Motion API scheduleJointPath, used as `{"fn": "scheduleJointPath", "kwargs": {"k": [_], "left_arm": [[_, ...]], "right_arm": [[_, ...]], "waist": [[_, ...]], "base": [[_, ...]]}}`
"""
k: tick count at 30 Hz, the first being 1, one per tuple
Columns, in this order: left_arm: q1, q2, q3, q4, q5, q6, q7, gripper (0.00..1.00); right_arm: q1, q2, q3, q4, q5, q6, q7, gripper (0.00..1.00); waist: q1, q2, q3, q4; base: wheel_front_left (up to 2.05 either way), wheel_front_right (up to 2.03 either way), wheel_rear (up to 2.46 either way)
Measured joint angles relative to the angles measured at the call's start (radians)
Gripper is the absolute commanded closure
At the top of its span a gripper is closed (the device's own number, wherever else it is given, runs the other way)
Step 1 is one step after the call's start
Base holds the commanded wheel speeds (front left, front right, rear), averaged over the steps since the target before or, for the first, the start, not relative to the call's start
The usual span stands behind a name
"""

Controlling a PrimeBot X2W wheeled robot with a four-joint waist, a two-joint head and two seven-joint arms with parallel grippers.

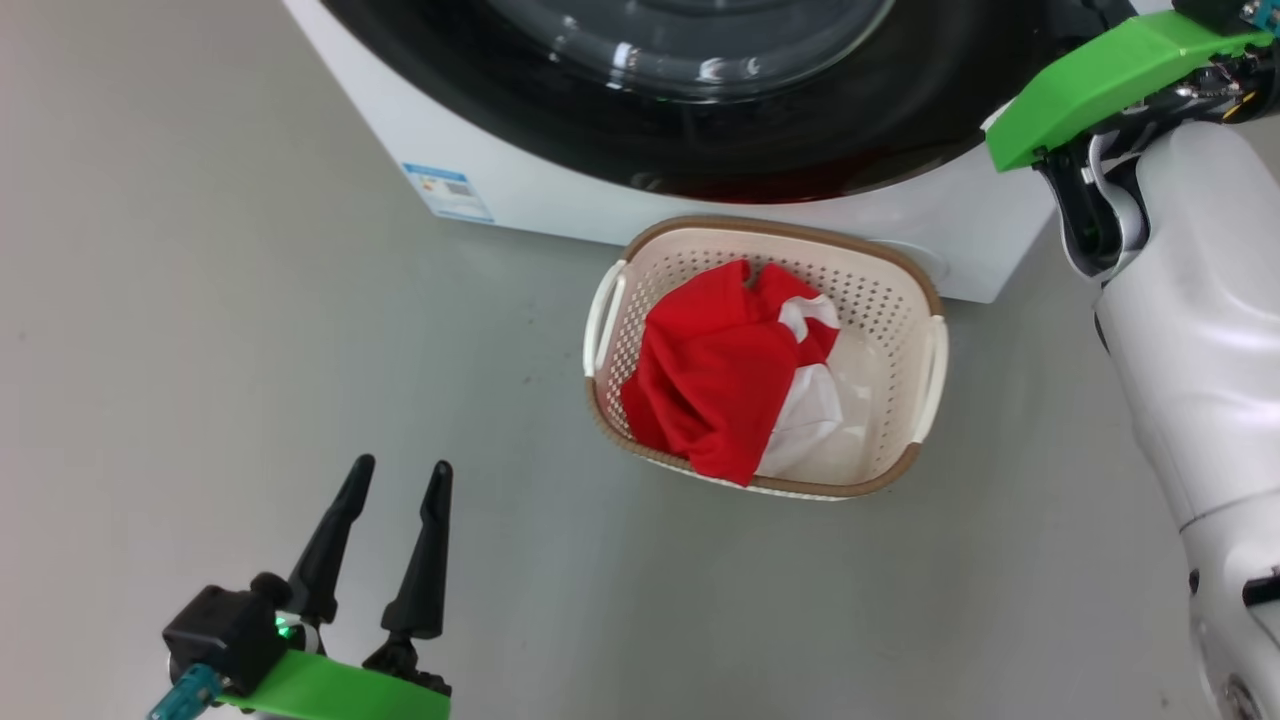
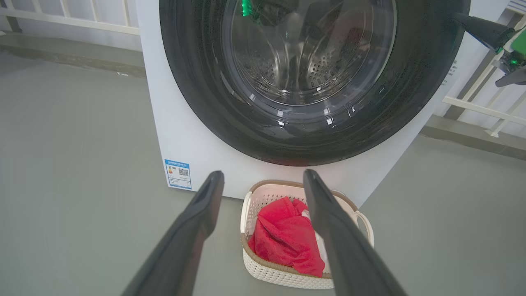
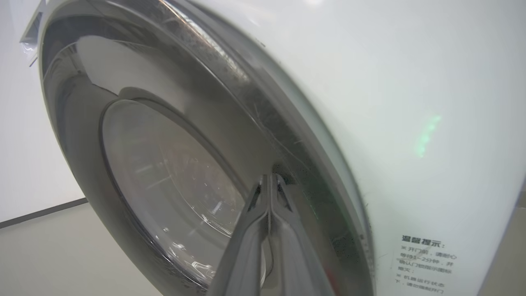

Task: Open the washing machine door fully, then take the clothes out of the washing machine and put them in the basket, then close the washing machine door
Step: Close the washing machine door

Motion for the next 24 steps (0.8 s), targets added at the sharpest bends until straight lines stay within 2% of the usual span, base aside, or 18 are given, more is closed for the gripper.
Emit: {"fn": "scheduleJointPath", "kwargs": {"k": [8, 13, 24], "left_arm": [[0.000, 0.011, 0.015, 0.008, -0.028, 0.000, 0.000, 0.00], [0.004, 0.010, 0.057, 0.017, -0.029, 0.000, 0.000, 0.00], [0.052, -0.011, 0.152, 0.016, 0.034, 0.000, 0.000, 0.00]], "right_arm": [[0.194, 0.001, 0.006, -0.171, -0.030, -0.009, 0.000, 0.00], [0.317, 0.018, 0.012, -0.268, -0.039, -0.009, 0.000, 0.00], [0.537, 0.040, -0.040, -0.404, -0.035, -0.009, 0.000, 0.00]], "waist": [[0.0000, 0.0000, -0.040, -0.063], [0.0000, 0.0000, -0.072, -0.116], [0.0000, 0.0000, -0.167, -0.222]], "base": [[0.00, 0.00, 0.00], [0.00, 0.00, 0.00], [0.00, 0.00, 0.00]]}}
